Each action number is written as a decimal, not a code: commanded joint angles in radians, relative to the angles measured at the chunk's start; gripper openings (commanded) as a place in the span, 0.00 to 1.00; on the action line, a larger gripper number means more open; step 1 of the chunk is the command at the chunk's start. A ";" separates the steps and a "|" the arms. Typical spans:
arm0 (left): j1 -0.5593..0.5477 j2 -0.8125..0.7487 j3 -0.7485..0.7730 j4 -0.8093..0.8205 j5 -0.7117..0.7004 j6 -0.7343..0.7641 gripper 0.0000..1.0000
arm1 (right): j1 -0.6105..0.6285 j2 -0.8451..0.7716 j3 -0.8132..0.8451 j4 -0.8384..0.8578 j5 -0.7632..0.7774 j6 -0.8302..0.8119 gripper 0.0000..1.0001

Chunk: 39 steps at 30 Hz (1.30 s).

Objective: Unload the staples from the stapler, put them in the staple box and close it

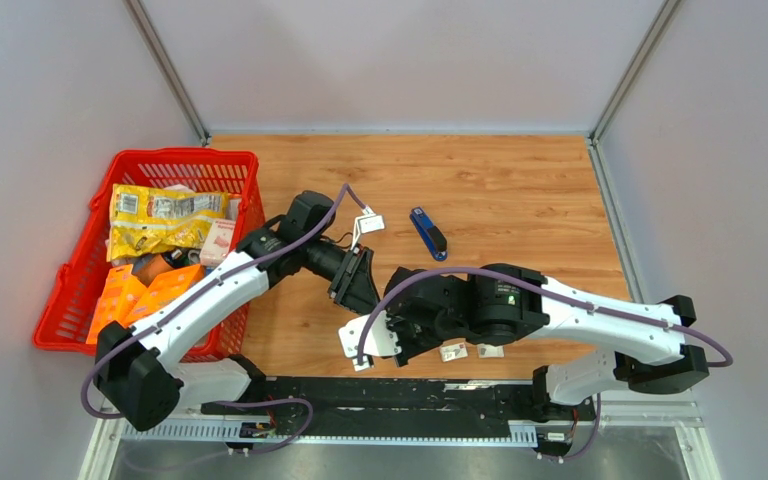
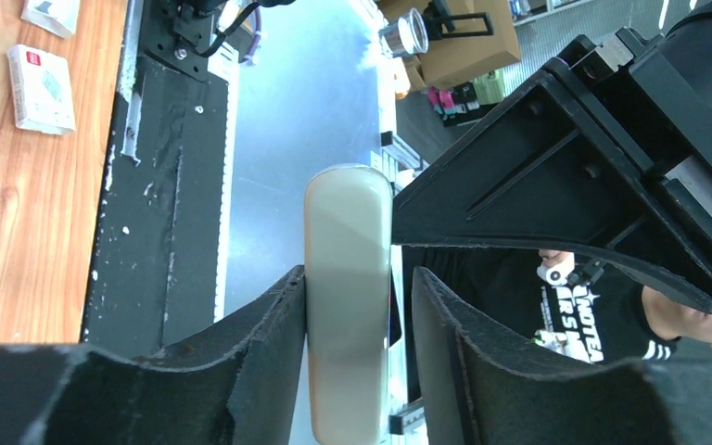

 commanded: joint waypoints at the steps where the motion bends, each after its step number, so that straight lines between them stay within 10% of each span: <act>1: -0.004 -0.031 0.005 0.038 0.037 0.005 0.44 | 0.006 -0.003 0.029 0.046 0.022 -0.023 0.00; 8: -0.005 -0.034 -0.007 0.065 0.049 -0.013 0.24 | 0.006 -0.007 0.021 0.057 0.025 -0.020 0.00; 10: -0.007 -0.038 -0.007 0.079 0.049 -0.019 0.00 | 0.006 -0.009 0.020 0.058 0.028 -0.019 0.00; 14: -0.007 -0.052 -0.001 0.096 0.011 -0.025 0.00 | 0.006 -0.016 0.004 0.076 0.052 0.003 0.01; 18: -0.007 -0.074 0.019 0.071 -0.066 0.016 0.00 | 0.004 -0.036 -0.023 0.098 0.106 0.069 0.43; 22: -0.007 -0.097 0.022 0.058 -0.124 0.056 0.00 | 0.001 -0.082 -0.072 0.139 0.164 0.125 0.60; 31: -0.007 -0.109 0.111 -0.108 -0.256 0.244 0.00 | -0.219 -0.145 0.015 0.182 0.280 0.390 0.73; 39: -0.005 -0.162 0.120 -0.059 -0.278 0.327 0.00 | -0.525 -0.164 -0.014 0.257 -0.237 0.570 0.68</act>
